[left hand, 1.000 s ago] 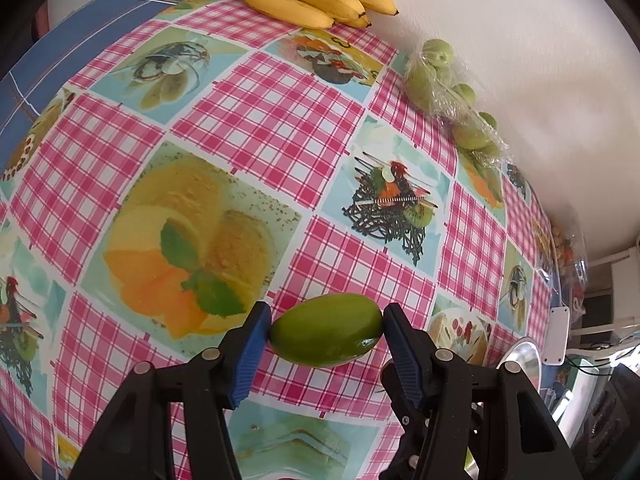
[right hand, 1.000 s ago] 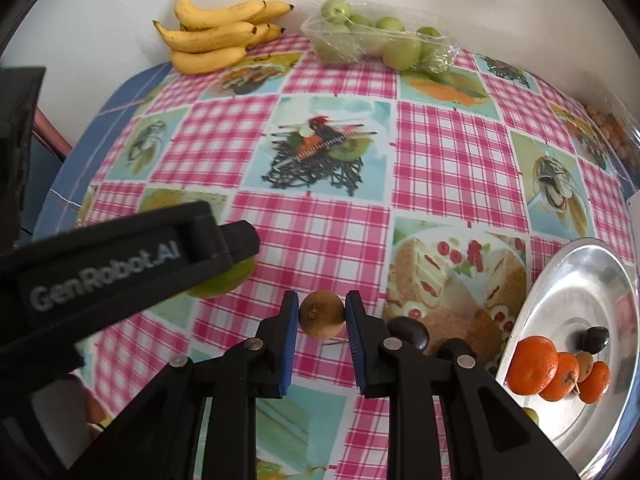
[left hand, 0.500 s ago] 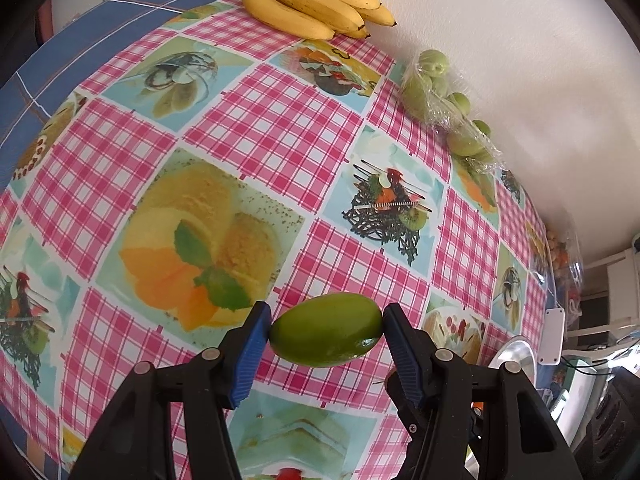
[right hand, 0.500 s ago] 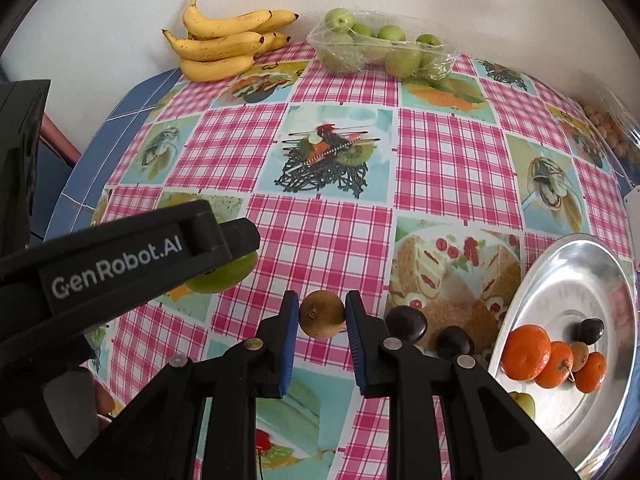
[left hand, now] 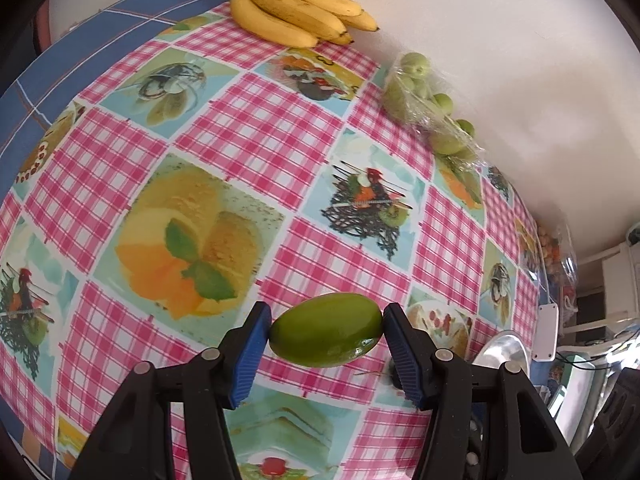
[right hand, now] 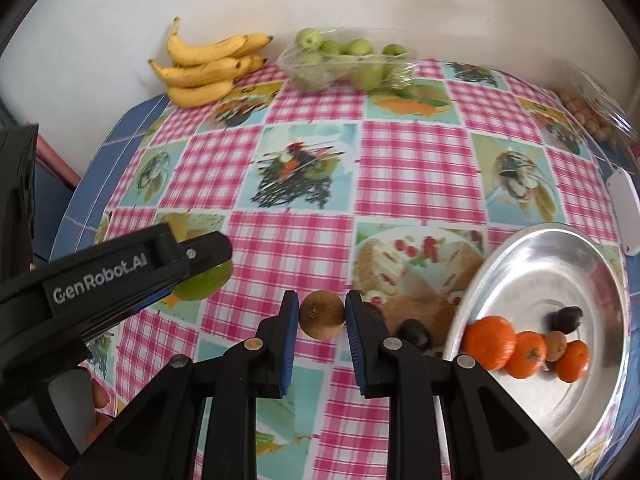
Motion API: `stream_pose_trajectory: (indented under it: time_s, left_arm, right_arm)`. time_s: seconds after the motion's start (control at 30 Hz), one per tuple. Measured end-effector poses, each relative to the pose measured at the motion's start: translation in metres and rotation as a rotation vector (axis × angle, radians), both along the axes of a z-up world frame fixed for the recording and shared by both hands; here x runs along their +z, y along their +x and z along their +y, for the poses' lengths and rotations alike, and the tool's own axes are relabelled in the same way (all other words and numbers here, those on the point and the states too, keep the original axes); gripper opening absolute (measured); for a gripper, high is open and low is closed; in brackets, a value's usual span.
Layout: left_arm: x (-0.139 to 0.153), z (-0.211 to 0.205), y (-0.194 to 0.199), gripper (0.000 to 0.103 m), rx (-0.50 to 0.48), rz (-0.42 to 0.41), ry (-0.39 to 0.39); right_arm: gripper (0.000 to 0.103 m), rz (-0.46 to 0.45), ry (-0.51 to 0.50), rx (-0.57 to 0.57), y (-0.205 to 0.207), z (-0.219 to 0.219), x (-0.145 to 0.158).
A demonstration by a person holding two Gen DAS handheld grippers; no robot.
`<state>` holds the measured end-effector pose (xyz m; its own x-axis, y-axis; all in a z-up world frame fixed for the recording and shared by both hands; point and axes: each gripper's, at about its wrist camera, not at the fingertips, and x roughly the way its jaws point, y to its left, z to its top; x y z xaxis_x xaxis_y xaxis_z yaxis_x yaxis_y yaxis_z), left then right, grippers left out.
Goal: Organize fruits
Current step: 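Lift the green fruit with the left gripper while the right gripper closes on the kiwi, then carry the green fruit with the left tool while the right tool carries the kiwi over the bowl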
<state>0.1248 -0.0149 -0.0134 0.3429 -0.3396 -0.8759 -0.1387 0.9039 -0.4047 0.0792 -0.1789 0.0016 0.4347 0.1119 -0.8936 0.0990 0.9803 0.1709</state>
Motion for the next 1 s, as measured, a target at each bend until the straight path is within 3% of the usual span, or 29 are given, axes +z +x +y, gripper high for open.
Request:
stream_pose_trajectory:
  time_s: [0.5,1.0]
  left_arm:
    - [0.006,-0.079,-0.02,0.061,-0.147,-0.029,0.039]
    - [0.01,-0.152,-0.048,0.061,-0.309,-0.05,0.073]
  right_arm:
    - [0.025,-0.015,0.035,-0.212,-0.029,-0.095,0.011]
    - [0.025,0.012,0.052,-0.422,-0.076,-0.187,0.005]
